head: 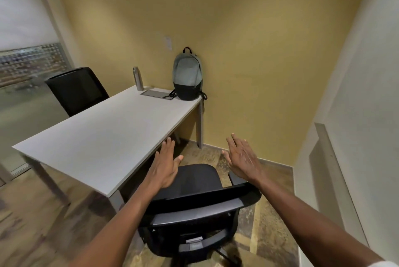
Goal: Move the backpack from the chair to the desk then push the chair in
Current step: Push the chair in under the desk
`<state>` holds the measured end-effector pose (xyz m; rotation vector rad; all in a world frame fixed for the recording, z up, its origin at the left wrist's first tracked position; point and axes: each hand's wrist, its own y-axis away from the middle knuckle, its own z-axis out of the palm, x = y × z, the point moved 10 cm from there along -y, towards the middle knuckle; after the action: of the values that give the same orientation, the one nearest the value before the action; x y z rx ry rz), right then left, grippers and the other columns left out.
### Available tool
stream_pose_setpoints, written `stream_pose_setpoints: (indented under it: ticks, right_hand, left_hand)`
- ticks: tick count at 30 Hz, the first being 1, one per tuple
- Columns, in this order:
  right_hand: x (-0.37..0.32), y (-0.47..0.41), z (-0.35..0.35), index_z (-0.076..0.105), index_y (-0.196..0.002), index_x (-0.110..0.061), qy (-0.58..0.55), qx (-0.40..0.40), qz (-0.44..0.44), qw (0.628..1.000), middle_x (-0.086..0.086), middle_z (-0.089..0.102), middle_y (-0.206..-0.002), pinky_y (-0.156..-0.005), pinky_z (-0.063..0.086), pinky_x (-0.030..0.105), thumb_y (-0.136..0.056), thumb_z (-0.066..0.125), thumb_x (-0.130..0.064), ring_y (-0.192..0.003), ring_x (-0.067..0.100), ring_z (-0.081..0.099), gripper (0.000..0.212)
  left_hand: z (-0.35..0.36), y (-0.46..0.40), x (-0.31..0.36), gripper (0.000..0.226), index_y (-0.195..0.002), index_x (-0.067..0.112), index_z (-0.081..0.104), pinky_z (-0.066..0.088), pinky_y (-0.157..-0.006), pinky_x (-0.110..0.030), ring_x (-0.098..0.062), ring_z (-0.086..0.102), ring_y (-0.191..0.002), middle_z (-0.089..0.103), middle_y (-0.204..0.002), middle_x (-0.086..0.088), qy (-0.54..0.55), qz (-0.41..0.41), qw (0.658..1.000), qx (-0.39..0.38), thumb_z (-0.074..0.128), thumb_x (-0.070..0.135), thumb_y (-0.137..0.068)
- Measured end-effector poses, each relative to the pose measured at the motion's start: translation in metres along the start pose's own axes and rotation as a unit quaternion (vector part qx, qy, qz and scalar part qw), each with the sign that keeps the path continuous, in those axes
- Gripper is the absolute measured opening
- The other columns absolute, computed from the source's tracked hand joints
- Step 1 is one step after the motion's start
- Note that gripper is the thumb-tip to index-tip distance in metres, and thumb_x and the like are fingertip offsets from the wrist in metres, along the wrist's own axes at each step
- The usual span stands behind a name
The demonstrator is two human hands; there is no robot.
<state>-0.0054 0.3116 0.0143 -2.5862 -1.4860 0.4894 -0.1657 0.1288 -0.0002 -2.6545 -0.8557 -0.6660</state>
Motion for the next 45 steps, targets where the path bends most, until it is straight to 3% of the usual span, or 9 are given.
stream_pose_setpoints:
  ticks: [5, 8, 10, 14, 19, 23, 27, 32, 45]
  right_hand:
    - [-0.021, 0.027, 0.014, 0.058, -0.122, -0.008, -0.044, -0.051, -0.03, 0.997, 0.013, 0.059, -0.134, -0.102, 0.044, 0.041, -0.104, 0.042, -0.04, -0.122, 0.031, 0.056, 0.04]
    - [-0.022, 0.043, 0.029, 0.06, -0.1, -0.008, -0.05, -0.058, -0.026, 0.997, 0.011, 0.066, -0.108, -0.089, 0.049, 0.043, -0.102, 0.045, -0.037, -0.1, 0.03, 0.061, 0.033]
    - [-0.021, 0.052, 0.038, 0.055, -0.083, -0.009, -0.052, -0.072, -0.011, 0.996, 0.009, 0.062, -0.085, -0.075, 0.049, 0.043, -0.101, 0.046, -0.035, -0.078, 0.028, 0.057, 0.033]
    - [-0.017, 0.064, 0.038, 0.037, -0.059, -0.013, -0.057, -0.065, 0.014, 0.996, 0.002, 0.038, -0.052, -0.058, 0.036, 0.038, -0.101, 0.042, -0.037, -0.048, 0.022, 0.035, 0.049]
    - [-0.019, 0.082, 0.027, 0.039, -0.051, -0.018, -0.032, -0.008, 0.038, 0.999, -0.005, 0.032, -0.041, -0.077, 0.038, 0.035, -0.099, 0.039, -0.046, -0.04, 0.012, 0.03, 0.056]
    - [-0.015, 0.084, 0.018, 0.048, -0.047, -0.015, -0.052, 0.043, 0.071, 0.995, -0.003, 0.032, -0.036, -0.059, 0.041, 0.031, -0.096, 0.04, -0.054, -0.036, 0.018, 0.036, 0.063]
    - [-0.013, 0.075, 0.018, 0.05, -0.044, -0.015, -0.046, 0.05, 0.083, 0.994, -0.003, 0.031, -0.035, -0.058, 0.049, 0.031, -0.093, 0.041, -0.058, -0.035, 0.017, 0.037, 0.065]
    - [-0.006, 0.065, 0.019, 0.063, -0.05, -0.018, -0.042, 0.056, 0.099, 0.993, -0.003, 0.045, -0.036, -0.053, 0.051, 0.032, -0.092, 0.041, -0.06, -0.036, 0.011, 0.046, 0.063]
    - [0.004, 0.008, 0.03, 0.057, -0.047, -0.013, -0.039, 0.055, 0.086, 0.994, 0.0, 0.051, -0.039, -0.052, 0.049, 0.029, -0.091, 0.042, -0.058, -0.039, 0.014, 0.051, 0.064]
  left_hand:
    - [0.017, 0.043, -0.001, 0.067, -0.158, 0.018, 0.013, 0.005, -0.123, -0.04, -0.016, 0.005, -0.153, 0.011, -0.166, -0.003, 0.027, 0.009, 0.995, -0.093, 0.032, 0.049, -0.103]
    - [0.024, 0.066, -0.002, 0.087, -0.155, 0.024, 0.027, 0.017, -0.122, -0.039, -0.018, 0.021, -0.151, 0.026, -0.163, -0.001, 0.028, -0.002, 0.988, -0.154, 0.026, 0.078, -0.087]
    - [0.031, 0.079, -0.003, 0.106, -0.153, 0.03, 0.034, 0.022, -0.121, -0.04, -0.016, 0.025, -0.15, 0.032, -0.161, 0.0, 0.008, -0.005, 0.982, -0.189, 0.019, 0.095, -0.071]
    - [0.038, 0.093, 0.001, 0.105, -0.148, 0.04, 0.039, 0.034, -0.114, -0.039, -0.015, 0.04, -0.141, 0.042, -0.155, 0.008, -0.029, -0.002, 0.974, -0.225, 0.03, 0.1, -0.062]
    - [0.04, 0.102, 0.004, 0.113, -0.149, 0.042, 0.035, 0.041, -0.105, -0.034, -0.012, 0.049, -0.131, 0.05, -0.148, 0.011, -0.08, 0.026, 0.967, -0.24, 0.033, 0.103, -0.054]
    - [0.041, 0.095, 0.001, 0.108, -0.149, 0.046, 0.033, 0.043, -0.105, -0.034, -0.013, 0.051, -0.13, 0.051, -0.147, 0.011, -0.071, 0.02, 0.967, -0.245, 0.051, 0.097, -0.056]
    - [0.039, 0.084, 0.007, 0.098, -0.146, 0.042, 0.042, 0.043, -0.105, -0.031, -0.008, 0.055, -0.124, 0.058, -0.14, 0.015, -0.062, 0.031, 0.969, -0.239, 0.065, 0.084, -0.06]
    - [0.044, 0.065, 0.006, 0.092, -0.137, 0.041, 0.054, 0.048, -0.104, -0.036, -0.002, 0.059, -0.115, 0.065, -0.128, 0.02, -0.047, 0.03, 0.967, -0.247, 0.068, 0.083, -0.057]
    - [0.031, 0.026, -0.01, 0.092, -0.135, 0.047, 0.053, 0.048, -0.093, -0.028, -0.006, 0.06, -0.116, 0.064, -0.131, 0.019, -0.062, 0.001, 0.984, -0.165, 0.063, 0.09, -0.054]
